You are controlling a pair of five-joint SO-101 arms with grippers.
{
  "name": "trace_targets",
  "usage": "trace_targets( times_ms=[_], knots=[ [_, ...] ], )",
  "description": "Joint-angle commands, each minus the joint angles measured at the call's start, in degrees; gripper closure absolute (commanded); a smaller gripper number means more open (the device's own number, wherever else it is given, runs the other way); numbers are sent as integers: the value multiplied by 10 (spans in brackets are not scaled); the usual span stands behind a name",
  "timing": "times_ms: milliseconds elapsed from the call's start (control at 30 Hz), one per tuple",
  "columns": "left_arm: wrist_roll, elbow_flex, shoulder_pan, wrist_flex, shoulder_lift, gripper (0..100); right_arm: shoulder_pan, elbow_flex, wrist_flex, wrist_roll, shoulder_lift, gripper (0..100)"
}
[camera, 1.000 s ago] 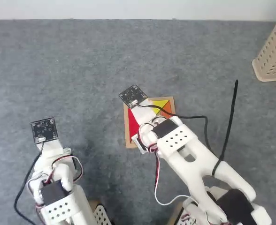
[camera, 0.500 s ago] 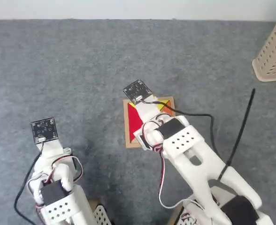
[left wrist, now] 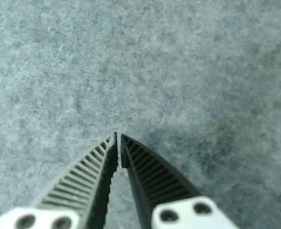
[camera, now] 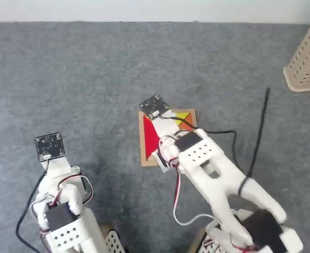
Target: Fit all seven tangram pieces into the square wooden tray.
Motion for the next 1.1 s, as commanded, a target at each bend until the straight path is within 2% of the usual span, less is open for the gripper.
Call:
trace_targets(
  times_ms=[0,500,633,800,933,1067],
  knots=[
    [5,-5,1,2,-2,987,7,-40,-12,-4,14,867],
    [5,-5,1,2,-2,987,7,-41,-63,-4,65,875],
    [5,-5,1,2,-2,987,7,-43,-63,-4,65,991],
    [5,-5,1,2,-2,987,39,-47,-46,-2,22,993],
    [5,-5,1,2,-2,987,70,-48,-10,84,-60,991],
    [5,-5,1,2,-2,987,23,-45,49,212,-120,991]
  ],
)
